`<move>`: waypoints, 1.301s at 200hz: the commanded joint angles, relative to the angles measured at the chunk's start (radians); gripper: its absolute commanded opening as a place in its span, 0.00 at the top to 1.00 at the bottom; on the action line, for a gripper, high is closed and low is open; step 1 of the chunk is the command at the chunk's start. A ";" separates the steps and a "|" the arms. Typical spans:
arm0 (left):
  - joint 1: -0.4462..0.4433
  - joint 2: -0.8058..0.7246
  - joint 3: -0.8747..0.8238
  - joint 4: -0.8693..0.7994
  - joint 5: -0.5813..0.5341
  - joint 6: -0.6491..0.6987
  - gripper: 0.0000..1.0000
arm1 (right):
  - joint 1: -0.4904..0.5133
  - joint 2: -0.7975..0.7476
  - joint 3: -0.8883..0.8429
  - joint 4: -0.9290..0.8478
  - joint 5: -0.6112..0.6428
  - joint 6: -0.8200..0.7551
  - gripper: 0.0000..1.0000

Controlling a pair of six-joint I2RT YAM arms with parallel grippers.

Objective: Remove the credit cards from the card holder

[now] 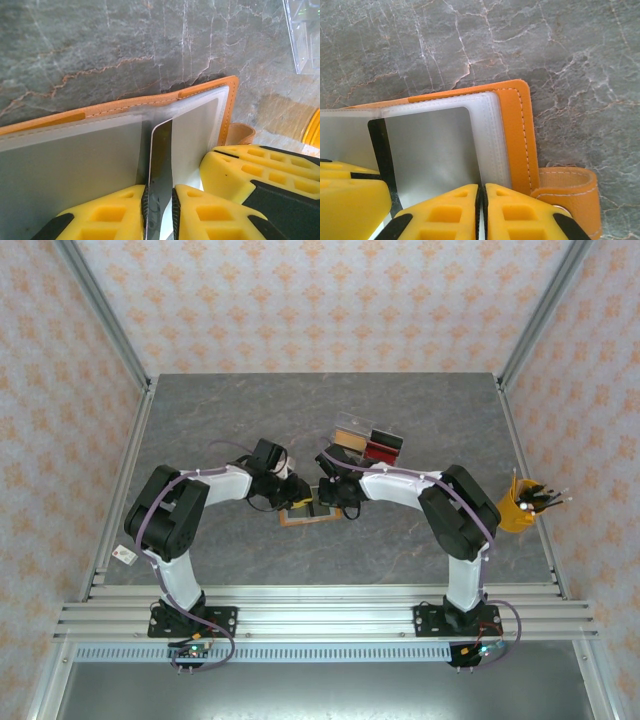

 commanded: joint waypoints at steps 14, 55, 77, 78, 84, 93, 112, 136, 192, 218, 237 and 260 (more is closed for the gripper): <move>-0.001 -0.043 -0.032 0.103 0.040 0.022 0.77 | -0.001 0.060 -0.018 -0.038 -0.019 0.017 0.88; -0.001 -0.076 -0.056 0.154 0.050 0.022 0.78 | -0.005 0.057 -0.029 -0.016 -0.038 0.030 0.88; -0.001 -0.092 -0.068 0.173 0.055 0.023 0.78 | -0.012 0.039 -0.057 0.038 -0.076 0.034 0.88; -0.001 -0.093 -0.069 0.174 0.055 0.023 0.79 | -0.012 0.037 -0.058 0.042 -0.079 0.035 0.88; -0.001 -0.096 -0.073 0.177 0.055 0.023 0.78 | -0.015 0.029 -0.071 0.066 -0.094 0.039 0.88; -0.001 -0.098 -0.075 0.176 0.056 0.023 0.78 | -0.020 0.021 -0.083 0.086 -0.106 0.047 0.87; -0.001 -0.093 -0.073 0.177 0.059 0.021 0.78 | -0.022 0.015 -0.087 0.097 -0.117 0.047 0.87; -0.003 -0.077 -0.072 0.186 0.069 0.014 0.78 | -0.025 0.011 -0.095 0.118 -0.132 0.056 0.87; -0.005 -0.075 -0.069 0.178 0.059 0.028 0.78 | -0.025 0.012 -0.102 0.123 -0.131 0.065 0.87; -0.014 -0.076 -0.060 0.155 0.058 0.050 0.77 | -0.025 0.014 -0.107 0.123 -0.125 0.073 0.87; -0.018 -0.078 -0.055 0.141 0.056 0.068 0.78 | -0.025 0.017 -0.106 0.116 -0.122 0.074 0.87; -0.026 -0.076 -0.049 0.121 0.049 0.091 0.78 | -0.026 0.028 -0.099 0.101 -0.111 0.077 0.87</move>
